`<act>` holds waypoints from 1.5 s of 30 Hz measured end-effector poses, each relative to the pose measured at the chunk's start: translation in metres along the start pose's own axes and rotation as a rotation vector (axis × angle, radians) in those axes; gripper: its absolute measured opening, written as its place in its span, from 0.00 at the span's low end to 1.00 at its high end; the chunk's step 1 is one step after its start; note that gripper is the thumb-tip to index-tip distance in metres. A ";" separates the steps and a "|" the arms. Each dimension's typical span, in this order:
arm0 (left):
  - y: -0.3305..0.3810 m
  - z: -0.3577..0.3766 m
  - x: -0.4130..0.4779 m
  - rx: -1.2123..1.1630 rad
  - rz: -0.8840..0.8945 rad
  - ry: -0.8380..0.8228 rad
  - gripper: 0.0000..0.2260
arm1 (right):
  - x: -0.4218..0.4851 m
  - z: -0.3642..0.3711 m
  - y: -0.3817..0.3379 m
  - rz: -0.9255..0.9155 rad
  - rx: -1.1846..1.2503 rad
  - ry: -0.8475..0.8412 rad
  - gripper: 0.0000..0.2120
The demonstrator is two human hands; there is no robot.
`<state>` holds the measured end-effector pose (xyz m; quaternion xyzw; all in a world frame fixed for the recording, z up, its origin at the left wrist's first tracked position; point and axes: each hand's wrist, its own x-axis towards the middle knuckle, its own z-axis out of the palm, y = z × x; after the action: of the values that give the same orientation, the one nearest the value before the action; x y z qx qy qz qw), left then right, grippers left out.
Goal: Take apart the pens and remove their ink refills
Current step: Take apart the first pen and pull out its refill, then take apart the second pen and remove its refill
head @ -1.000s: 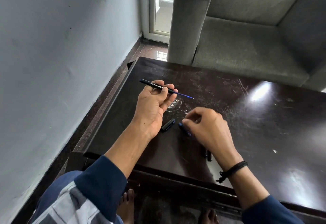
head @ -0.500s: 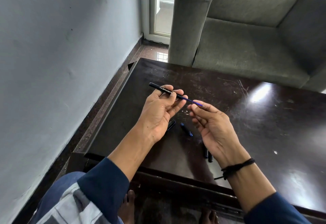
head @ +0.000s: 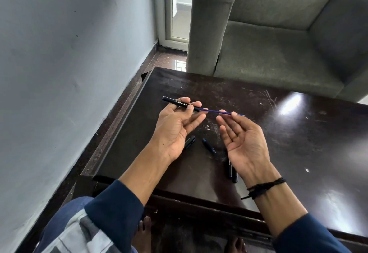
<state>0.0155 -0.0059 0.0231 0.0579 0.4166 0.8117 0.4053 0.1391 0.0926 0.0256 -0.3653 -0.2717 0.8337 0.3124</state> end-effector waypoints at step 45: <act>0.015 -0.020 0.015 0.353 0.087 0.127 0.11 | 0.041 -0.055 -0.029 -0.283 -1.839 0.299 0.08</act>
<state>-0.0115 -0.0127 0.0174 0.0946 0.5744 0.7447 0.3263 0.1691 0.1532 -0.0051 -0.5353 -0.8222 0.1909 0.0315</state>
